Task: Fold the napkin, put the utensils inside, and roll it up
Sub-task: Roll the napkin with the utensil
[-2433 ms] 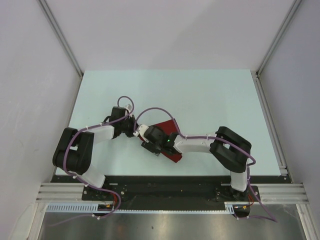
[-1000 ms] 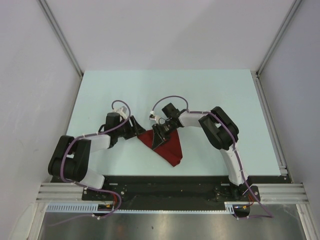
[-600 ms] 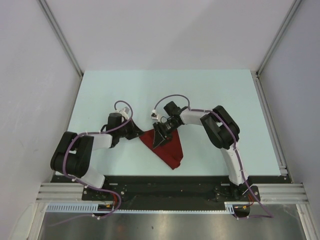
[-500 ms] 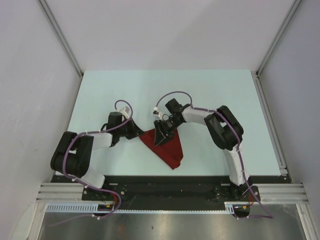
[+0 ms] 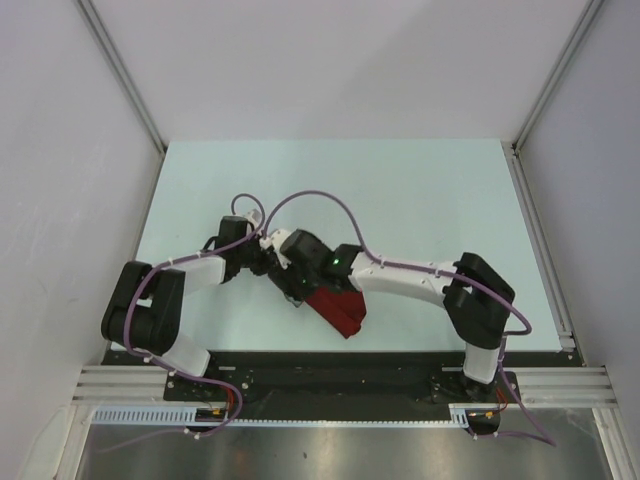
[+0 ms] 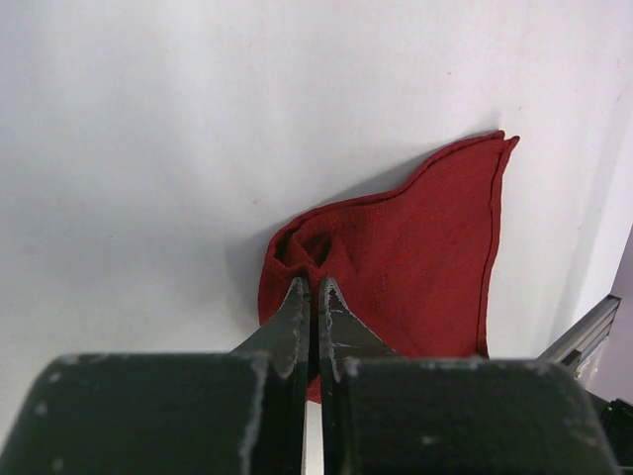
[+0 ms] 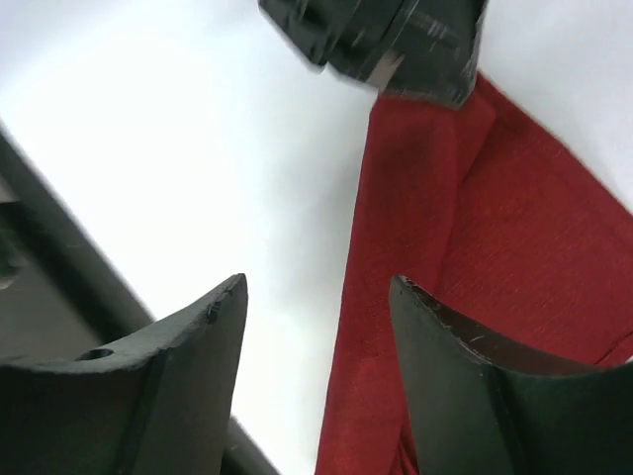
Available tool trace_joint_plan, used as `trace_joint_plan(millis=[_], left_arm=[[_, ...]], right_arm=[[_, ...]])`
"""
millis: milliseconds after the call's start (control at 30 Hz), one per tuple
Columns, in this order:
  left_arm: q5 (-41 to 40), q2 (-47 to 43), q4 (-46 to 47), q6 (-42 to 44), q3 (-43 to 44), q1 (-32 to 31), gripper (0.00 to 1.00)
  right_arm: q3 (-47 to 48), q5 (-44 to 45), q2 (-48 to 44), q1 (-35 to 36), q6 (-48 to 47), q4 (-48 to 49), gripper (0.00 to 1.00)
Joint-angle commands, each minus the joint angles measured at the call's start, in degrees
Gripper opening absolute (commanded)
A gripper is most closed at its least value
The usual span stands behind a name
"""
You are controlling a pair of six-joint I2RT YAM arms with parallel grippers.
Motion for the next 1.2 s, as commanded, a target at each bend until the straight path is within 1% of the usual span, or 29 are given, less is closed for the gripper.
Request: trace_joint_plan(millis=[0, 100, 233, 333, 467, 533, 667, 700, 767, 800, 867, 900, 933, 967, 1000, 1033, 1100, 1167], left_arm=[[-0.59, 0.26, -1.57, -0.71, 2.33, -0.24, 0.0], [-0.5, 0.26, -1.65, -0.88, 2.42, -0.24, 0.0], [-0.41, 0.35, -1.74, -0.97, 2.77, -0.24, 0.0], [-0.32, 0.35, -1.83, -0.97, 2.86, -0.24, 0.0], [-0.15, 0.61, -1.66, -1.06, 3.13, -0.24, 0.0], [0.29, 0.61, -1.39, -1.23, 3.21, -0.24, 0.0], [1.43, 0.35, -0.51, -1.41, 3.48, -0.24, 0.02], [1.35, 0.17, -0.6, -1.32, 3.56, -0.15, 0.04], [1.35, -0.88, -0.51, -1.41, 3.83, -0.06, 0.13], [1.35, -1.23, -0.51, -1.41, 3.83, 0.55, 0.26], [1.17, -2.64, -0.69, -1.67, 3.74, 1.52, 0.42], [1.0, -3.08, -0.78, -1.76, 3.57, 2.57, 0.5], [0.39, -4.12, -1.12, -1.76, 3.3, 3.1, 0.63], [-0.14, -4.66, -1.39, -1.68, 3.13, 3.63, 0.67], [-0.58, -5.18, -1.91, -1.5, 2.87, 4.33, 0.69], [-1.72, -6.41, -2.09, -1.41, 2.17, 4.51, 0.72], [-2.6, -7.47, -1.75, -0.97, 1.28, 4.6, 0.73], [-2.17, -8.53, -0.61, -0.97, -0.3, 4.6, 0.75]], right_arm=[[-2.07, 17.6, 2.69, 2.96, -2.35, 3.6, 0.61], [-1.9, 19.53, 5.06, 4.19, -3.67, 4.04, 0.58], [-2.07, 23.57, 7.18, 5.95, -5.25, 4.48, 0.59], [-2.07, 24.1, 8.41, 6.04, -5.95, 4.39, 0.59], [-2.95, 22.35, 9.2, 6.04, -6.31, 4.57, 0.54], [-3.13, 20.68, 10.34, 5.95, -6.22, 4.22, 0.5], [-3.56, 16.91, 11.84, 4.99, -4.73, 2.9, 0.47], [-4.0, 13.77, 11.84, 3.77, -3.59, 2.9, 0.45], [-5.14, 9.45, 11.14, 2.01, -2.27, 2.99, 0.42], [-5.58, 3.95, 10.78, -0.09, -1.74, 3.16, 0.39], [-6.46, -2.93, 9.56, -2.38, 0.02, 3.6, 0.34], [-6.64, -9.49, 9.29, -4.83, 0.63, 3.69, 0.32], [-6.73, -12.86, 8.77, -5.99, 1.86, 3.86, 0.31], [-6.64, -16.38, 8.59, -7.13, 2.48, 3.87, 0.3], [-6.3, -23.28, 8.67, -8.18, 3.01, 3.87, 0.29], [-5.86, -27.01, 8.85, -10.28, 3.45, 3.87, 0.29], [-4.46, -35.17, 10.07, -11.97, 4.76, 3.34, 0.29], [-3.48, -39.33, 12.0, -14.34, 5.38, 2.9, 0.28]])
